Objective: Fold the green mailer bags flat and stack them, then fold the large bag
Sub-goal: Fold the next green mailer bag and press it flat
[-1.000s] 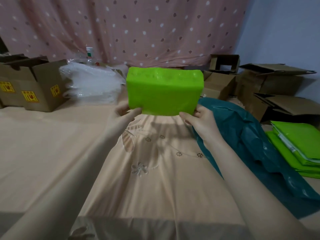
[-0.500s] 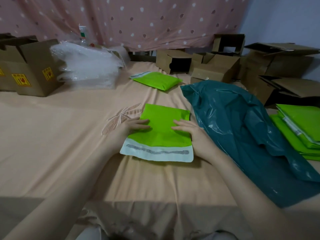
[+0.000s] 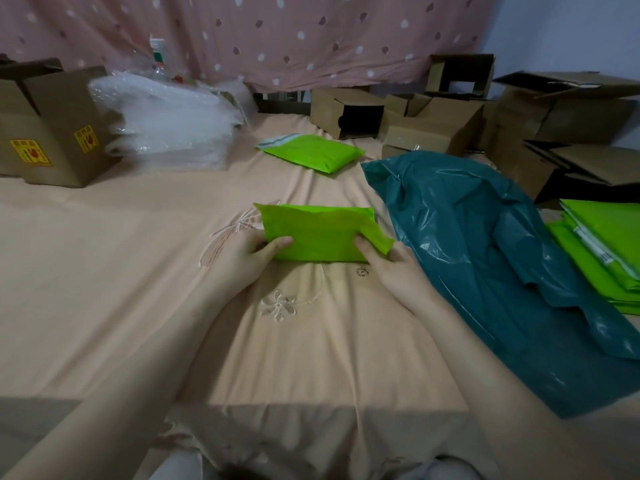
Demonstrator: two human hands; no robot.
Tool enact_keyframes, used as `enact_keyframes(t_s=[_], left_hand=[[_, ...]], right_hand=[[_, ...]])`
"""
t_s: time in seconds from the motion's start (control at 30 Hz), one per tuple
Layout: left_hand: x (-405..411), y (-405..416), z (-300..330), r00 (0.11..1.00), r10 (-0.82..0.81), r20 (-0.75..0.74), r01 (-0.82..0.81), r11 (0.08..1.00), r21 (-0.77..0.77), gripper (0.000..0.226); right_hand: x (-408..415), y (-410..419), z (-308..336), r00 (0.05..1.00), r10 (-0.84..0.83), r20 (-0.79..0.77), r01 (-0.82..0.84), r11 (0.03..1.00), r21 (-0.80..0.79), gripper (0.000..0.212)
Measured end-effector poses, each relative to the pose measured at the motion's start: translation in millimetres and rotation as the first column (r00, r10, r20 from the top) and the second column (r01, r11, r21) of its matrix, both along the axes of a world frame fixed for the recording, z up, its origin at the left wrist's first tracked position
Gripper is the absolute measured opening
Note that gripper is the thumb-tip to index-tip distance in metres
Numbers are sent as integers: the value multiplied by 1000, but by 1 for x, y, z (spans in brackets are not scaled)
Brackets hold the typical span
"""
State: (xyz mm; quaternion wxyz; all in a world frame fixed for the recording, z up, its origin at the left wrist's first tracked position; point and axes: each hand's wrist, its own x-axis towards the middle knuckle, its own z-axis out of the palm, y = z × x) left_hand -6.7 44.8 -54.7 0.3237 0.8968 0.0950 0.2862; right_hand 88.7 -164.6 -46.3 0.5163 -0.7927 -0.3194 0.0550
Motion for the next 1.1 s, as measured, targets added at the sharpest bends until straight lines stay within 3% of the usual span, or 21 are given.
enact_keyframes(t_s=[0.13, 0.4, 0.5, 0.6, 0.73, 0.9, 1.1], left_hand=[[8, 4, -3, 996, 73, -58, -78, 994, -79, 50], [25, 5, -3, 998, 67, -17, -69, 979, -190, 43], [29, 9, -7, 992, 113, -47, -120, 974, -190, 52], [32, 13, -9, 978, 192, -85, -202, 970, -137, 51], [38, 18, 1, 972, 211, -106, -229, 954, -193, 35], [54, 14, 9, 926, 357, -120, -372, 918, -139, 48], [66, 16, -7, 942, 336, -16, -335, 933, -132, 41]], right_hand=[[12, 7, 3, 995, -80, -56, 81, 997, 16, 27], [30, 22, 1, 963, -270, -23, 270, 963, 25, 57], [34, 25, -2, 948, -319, -6, 319, 948, 10, 65], [40, 27, -5, 951, -310, 12, 310, 950, 28, 58], [46, 36, -3, 951, -308, -34, 310, 947, 81, 33], [53, 47, -7, 918, -396, -31, 397, 913, 93, 40], [60, 50, -17, 943, -331, -37, 332, 934, 132, 24]])
